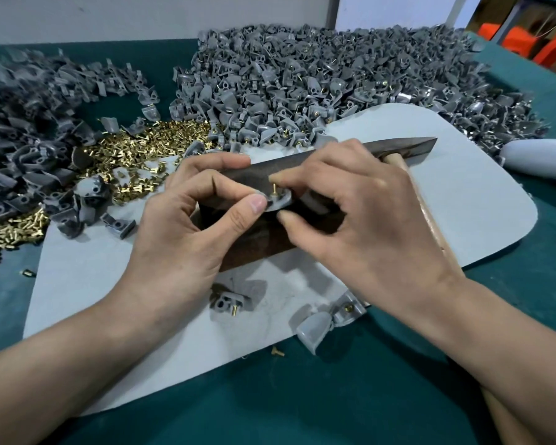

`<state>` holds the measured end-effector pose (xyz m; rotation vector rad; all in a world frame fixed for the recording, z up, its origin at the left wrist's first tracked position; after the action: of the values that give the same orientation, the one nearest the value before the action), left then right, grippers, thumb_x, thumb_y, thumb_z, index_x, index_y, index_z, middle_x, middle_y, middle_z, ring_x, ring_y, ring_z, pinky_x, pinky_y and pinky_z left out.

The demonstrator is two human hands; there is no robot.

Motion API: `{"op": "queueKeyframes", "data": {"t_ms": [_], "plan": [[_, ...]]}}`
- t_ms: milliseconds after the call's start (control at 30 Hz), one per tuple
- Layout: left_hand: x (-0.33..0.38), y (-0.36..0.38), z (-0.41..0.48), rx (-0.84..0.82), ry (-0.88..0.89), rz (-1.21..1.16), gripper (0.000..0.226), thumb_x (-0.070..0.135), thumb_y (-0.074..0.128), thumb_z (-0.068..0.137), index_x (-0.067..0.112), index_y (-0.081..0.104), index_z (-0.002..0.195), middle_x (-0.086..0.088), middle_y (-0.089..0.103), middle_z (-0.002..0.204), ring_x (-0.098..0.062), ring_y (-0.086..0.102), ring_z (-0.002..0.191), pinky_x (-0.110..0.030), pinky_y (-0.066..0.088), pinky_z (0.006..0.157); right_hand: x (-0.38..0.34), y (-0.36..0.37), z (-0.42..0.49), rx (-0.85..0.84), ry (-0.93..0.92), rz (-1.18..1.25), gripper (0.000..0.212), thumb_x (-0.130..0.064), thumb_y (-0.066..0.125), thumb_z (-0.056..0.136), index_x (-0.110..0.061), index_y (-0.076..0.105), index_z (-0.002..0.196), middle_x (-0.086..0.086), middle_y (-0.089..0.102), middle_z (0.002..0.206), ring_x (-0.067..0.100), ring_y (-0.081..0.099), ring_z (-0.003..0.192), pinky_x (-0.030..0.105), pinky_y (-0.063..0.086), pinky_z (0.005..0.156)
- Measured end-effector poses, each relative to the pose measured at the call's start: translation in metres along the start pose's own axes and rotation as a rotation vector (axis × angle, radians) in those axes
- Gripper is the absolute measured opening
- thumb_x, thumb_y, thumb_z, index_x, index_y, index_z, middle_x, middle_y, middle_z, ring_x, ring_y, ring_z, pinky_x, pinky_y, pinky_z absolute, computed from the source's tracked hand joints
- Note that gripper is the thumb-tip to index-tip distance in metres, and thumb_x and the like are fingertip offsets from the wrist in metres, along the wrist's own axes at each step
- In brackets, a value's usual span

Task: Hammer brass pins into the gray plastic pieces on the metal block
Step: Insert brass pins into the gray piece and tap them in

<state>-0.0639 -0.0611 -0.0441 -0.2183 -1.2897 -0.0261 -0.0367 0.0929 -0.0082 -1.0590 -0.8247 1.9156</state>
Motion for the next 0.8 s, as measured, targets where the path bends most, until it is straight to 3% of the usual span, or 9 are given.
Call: {"op": "queueKeyframes", "data": {"t_ms": [167, 333, 433, 533, 800], "plan": [[0.000, 0.001, 0.000, 0.002, -0.004, 0.049, 0.019, 0.038, 0.067, 0.071, 0.021, 0.069, 0.078, 0.012, 0.059, 0.117, 0.002, 0.053, 0.115, -0.015, 0.047, 0.090, 0.002, -0.001, -0.001, -0.008, 0.022, 0.085, 0.017, -0.023, 0.071, 0.079, -0.017, 0.073, 0.095, -0.010, 0.062, 0.084, 0.006, 0.048, 0.080, -0.006, 0.018, 0.083], [-0.001, 0.000, 0.000, -0.003, 0.009, 0.120, 0.009, 0.037, 0.073, 0.075, 0.030, 0.068, 0.075, 0.019, 0.059, 0.116, -0.005, 0.052, 0.118, -0.036, 0.046, 0.098, 0.007, -0.001, 0.001, -0.008, 0.072, 0.206, 0.004, -0.021, 0.072, 0.082, -0.023, 0.073, 0.085, -0.014, 0.065, 0.080, -0.002, 0.051, 0.079, -0.002, 0.026, 0.078], [-0.001, 0.000, 0.000, -0.008, 0.035, 0.160, 0.012, 0.039, 0.074, 0.071, 0.031, 0.066, 0.076, 0.020, 0.058, 0.116, -0.008, 0.051, 0.121, -0.043, 0.044, 0.102, 0.009, -0.001, 0.002, -0.018, 0.125, 0.359, 0.007, -0.017, 0.073, 0.081, -0.023, 0.072, 0.083, -0.013, 0.067, 0.079, 0.002, 0.057, 0.079, 0.007, 0.037, 0.073], [-0.001, 0.001, 0.000, -0.024, 0.076, 0.216, 0.020, 0.047, 0.065, 0.070, 0.029, 0.064, 0.079, 0.017, 0.057, 0.118, -0.012, 0.049, 0.123, -0.044, 0.043, 0.103, 0.008, -0.001, 0.003, -0.027, 0.102, 0.313, 0.008, -0.013, 0.073, 0.079, -0.021, 0.070, 0.079, -0.010, 0.066, 0.078, 0.006, 0.056, 0.080, 0.008, 0.037, 0.072], [0.000, 0.002, -0.001, -0.025, 0.120, 0.239, 0.019, 0.045, 0.062, 0.072, 0.027, 0.063, 0.079, 0.014, 0.057, 0.117, -0.020, 0.050, 0.121, -0.048, 0.043, 0.100, 0.004, -0.006, 0.009, -0.079, -0.001, 0.142, 0.003, -0.015, 0.073, 0.079, -0.016, 0.071, 0.078, -0.014, 0.054, 0.072, 0.008, 0.048, 0.078, 0.010, 0.035, 0.069]]}}
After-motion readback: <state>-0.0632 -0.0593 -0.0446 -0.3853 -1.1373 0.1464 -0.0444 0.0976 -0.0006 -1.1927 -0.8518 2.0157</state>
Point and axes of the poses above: each hand's wrist, its own z-axis towards the middle knuckle, its own y-axis out of the palm, x = y × z, the point moved 2 cm from there along z, towards the middle knuckle
